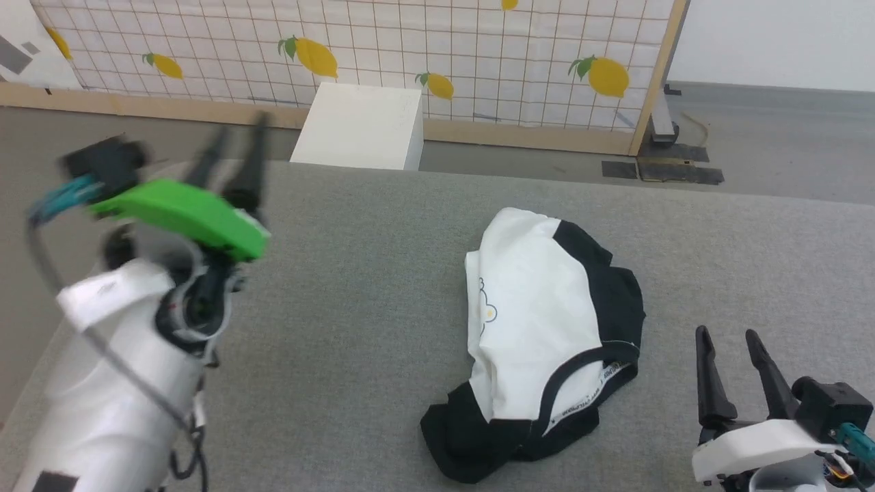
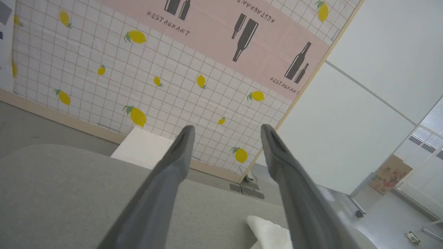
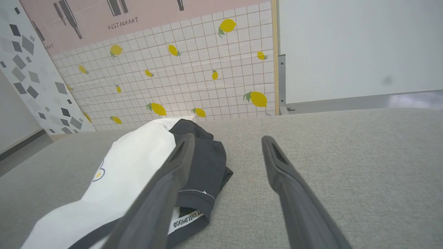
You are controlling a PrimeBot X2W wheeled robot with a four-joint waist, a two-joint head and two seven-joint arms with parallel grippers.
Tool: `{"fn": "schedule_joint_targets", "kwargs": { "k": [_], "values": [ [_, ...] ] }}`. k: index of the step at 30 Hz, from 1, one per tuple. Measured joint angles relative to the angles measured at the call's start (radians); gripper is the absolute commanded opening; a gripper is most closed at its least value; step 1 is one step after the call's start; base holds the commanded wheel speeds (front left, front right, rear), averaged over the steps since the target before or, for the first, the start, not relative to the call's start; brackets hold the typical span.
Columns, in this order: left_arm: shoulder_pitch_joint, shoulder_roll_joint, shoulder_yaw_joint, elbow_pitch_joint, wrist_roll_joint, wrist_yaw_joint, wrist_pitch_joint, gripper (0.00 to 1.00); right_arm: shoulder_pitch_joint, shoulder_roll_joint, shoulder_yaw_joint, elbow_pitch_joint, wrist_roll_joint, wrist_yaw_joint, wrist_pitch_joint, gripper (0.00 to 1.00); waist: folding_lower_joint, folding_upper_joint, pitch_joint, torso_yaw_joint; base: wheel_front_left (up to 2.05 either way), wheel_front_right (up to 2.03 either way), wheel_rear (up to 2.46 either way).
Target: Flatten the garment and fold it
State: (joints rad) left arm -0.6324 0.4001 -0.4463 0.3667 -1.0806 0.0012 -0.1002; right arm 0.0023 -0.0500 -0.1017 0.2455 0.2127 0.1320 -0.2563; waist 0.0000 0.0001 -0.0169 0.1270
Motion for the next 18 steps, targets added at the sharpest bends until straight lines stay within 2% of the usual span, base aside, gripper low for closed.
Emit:
{"fn": "schedule_joint_targets", "kwargs": {
  "k": [1,4,8,11,13,18],
  "values": [
    [0.016,0.009,0.023,-0.006,0.015,0.013,-0.059,1.00,0.000,0.000,-0.003,0.000,0.000,0.000,0.000,1.00,0.0000,0.0000,-0.002,-0.001,0.00,0.00,0.00],
    [0.072,0.050,0.043,-0.026,0.112,0.068,-0.135,1.00,0.001,0.000,-0.012,-0.003,0.000,0.000,0.000,1.00,0.0000,0.0000,-0.007,-0.006,0.00,0.00,0.00],
    [0.175,0.072,0.082,-0.098,0.251,0.130,-0.157,1.00,0.004,0.000,-0.023,-0.003,-0.001,0.000,0.000,1.00,0.0000,0.0000,-0.010,-0.014,0.00,0.00,0.00],
    [0.261,0.065,0.132,-0.170,0.359,0.150,-0.157,1.00,0.005,0.000,-0.027,0.003,-0.001,0.000,0.000,1.00,0.0000,0.0000,-0.006,-0.019,0.00,0.00,0.00],
    [0.326,0.046,0.164,-0.223,0.417,0.146,-0.158,1.00,0.004,0.000,-0.030,0.012,-0.002,0.000,0.000,1.00,0.0000,0.0000,0.000,-0.022,0.00,0.00,0.00],
    [0.453,-0.025,0.212,-0.304,0.519,0.080,-0.158,1.00,0.000,0.000,-0.022,0.038,-0.004,0.000,0.020,1.00,0.0000,0.0000,0.015,-0.028,0.00,0.00,0.00]
  ]
}}
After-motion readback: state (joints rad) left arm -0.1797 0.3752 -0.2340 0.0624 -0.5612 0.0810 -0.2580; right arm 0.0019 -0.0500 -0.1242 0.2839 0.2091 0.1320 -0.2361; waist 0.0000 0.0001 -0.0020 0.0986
